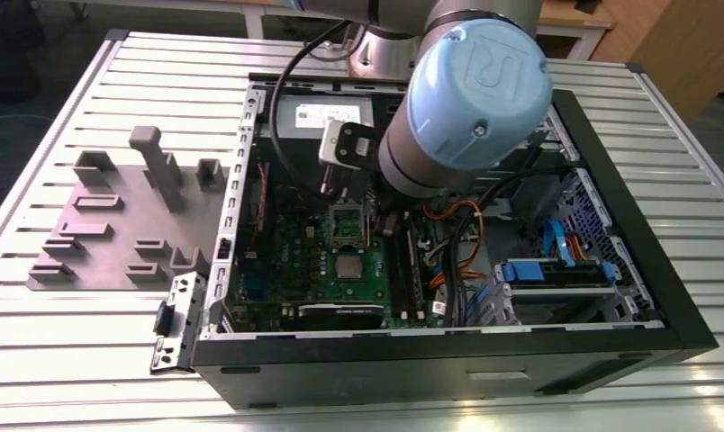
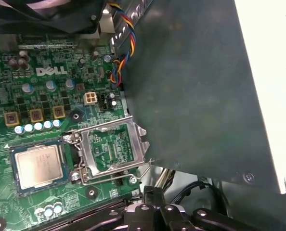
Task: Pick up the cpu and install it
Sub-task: 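Close the cpu cover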
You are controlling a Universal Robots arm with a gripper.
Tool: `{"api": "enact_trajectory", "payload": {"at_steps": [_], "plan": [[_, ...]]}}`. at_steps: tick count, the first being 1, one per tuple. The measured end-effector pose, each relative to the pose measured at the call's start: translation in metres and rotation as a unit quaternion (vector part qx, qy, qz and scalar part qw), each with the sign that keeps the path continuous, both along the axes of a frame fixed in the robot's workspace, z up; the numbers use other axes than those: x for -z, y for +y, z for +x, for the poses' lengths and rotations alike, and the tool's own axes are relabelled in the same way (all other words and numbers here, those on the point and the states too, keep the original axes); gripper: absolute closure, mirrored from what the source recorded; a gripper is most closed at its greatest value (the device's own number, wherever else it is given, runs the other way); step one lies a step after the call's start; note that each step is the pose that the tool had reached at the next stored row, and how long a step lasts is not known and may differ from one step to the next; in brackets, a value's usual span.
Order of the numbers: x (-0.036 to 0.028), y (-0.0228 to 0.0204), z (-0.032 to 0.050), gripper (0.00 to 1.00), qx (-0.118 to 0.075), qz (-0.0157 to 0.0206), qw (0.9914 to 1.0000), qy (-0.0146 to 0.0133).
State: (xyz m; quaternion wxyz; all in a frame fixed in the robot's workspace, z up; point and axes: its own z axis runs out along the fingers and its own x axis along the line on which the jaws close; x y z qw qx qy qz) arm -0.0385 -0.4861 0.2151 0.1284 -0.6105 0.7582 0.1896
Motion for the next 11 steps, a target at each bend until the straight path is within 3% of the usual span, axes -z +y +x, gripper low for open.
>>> {"api": "enact_trajectory", "payload": {"at_steps": [3,5,7,11], "plan": [[0.001,0.0022,0.0,0.89,0.0,-0.0013,1.0,0.0],[0.0014,0.0037,0.0,0.89,0.0,-0.0092,0.99996,-0.0001],[0.0016,0.0042,0.0001,0.89,0.0,-0.0129,0.99992,-0.0003],[0.0018,0.0042,0.0,0.89,0.0,-0.0133,0.99991,-0.0003]]}}
